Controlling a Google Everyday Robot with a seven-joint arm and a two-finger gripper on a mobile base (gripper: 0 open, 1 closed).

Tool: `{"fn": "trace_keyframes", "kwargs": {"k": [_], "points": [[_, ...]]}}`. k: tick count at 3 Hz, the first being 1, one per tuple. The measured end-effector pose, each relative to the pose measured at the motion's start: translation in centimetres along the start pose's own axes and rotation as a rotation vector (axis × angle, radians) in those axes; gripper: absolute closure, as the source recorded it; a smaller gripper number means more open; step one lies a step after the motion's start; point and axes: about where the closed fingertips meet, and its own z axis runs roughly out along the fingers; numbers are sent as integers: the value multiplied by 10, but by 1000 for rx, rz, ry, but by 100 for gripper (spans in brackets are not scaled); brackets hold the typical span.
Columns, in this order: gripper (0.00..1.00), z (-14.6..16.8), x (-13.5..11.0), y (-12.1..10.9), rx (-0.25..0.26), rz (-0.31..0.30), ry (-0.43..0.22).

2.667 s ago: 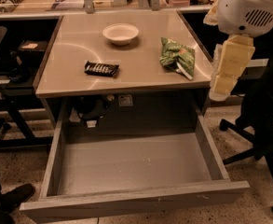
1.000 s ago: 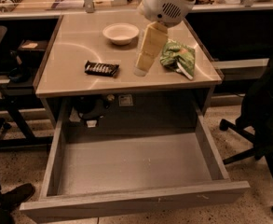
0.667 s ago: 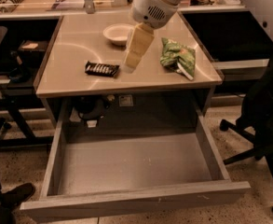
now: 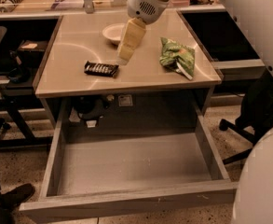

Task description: Place rxbar chocolate into top drawer

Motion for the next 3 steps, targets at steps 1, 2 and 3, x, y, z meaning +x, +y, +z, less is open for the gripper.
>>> {"fn": "trace_keyframes", "kwargs": {"k": [1, 2, 3], "points": [[0, 24, -2, -3, -12, 22, 18], [0, 49, -10, -15, -37, 39, 30], [0, 78, -15, -40, -75, 71, 32]]}}
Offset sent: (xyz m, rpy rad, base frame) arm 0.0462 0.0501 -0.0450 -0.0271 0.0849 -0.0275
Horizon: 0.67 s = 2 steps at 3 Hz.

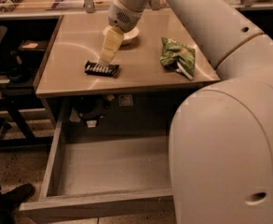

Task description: Place rxbar chocolate into top drawer

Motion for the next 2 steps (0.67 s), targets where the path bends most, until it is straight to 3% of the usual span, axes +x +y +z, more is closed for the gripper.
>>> {"fn": "trace_keyframes", "kwargs": {"k": [2], "points": [[0, 26, -8, -7, -34, 15, -23]]}}
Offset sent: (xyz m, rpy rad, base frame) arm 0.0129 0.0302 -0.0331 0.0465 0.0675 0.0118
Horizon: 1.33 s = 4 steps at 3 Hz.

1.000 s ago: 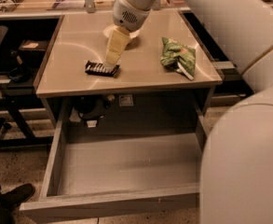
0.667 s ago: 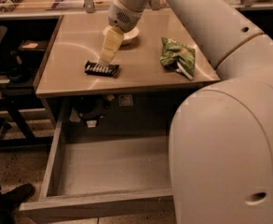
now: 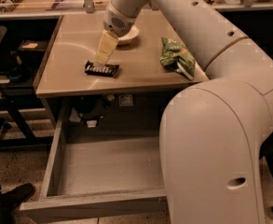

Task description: Place rxbar chocolate into top drawer

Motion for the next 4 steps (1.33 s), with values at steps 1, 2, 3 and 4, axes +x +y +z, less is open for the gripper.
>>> {"fn": "trace_keyframes", "kwargs": {"k": [1, 2, 3, 4], "points": [[0, 33, -4, -8, -27, 22, 14], [0, 34, -4, -7, -27, 22, 13], [0, 53, -2, -7, -64, 40, -17], [0, 68, 3, -9, -85, 64, -34]]}}
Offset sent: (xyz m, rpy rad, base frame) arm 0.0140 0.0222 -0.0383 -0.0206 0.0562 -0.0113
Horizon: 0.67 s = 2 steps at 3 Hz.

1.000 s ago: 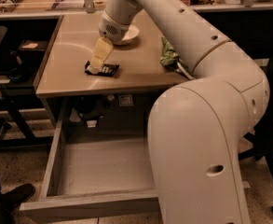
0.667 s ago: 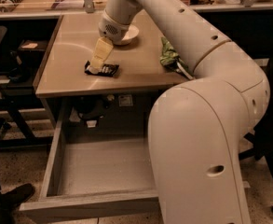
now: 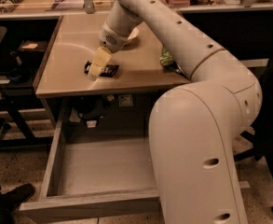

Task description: Place rxbar chocolate into top drawer

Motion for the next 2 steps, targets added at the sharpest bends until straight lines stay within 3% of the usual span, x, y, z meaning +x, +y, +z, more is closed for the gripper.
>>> {"fn": "trace_keyframes", "kwargs": {"k": [1, 2], "points": [[0, 12, 6, -3, -16, 23, -8], [19, 25, 22, -12, 4, 74, -14]]}}
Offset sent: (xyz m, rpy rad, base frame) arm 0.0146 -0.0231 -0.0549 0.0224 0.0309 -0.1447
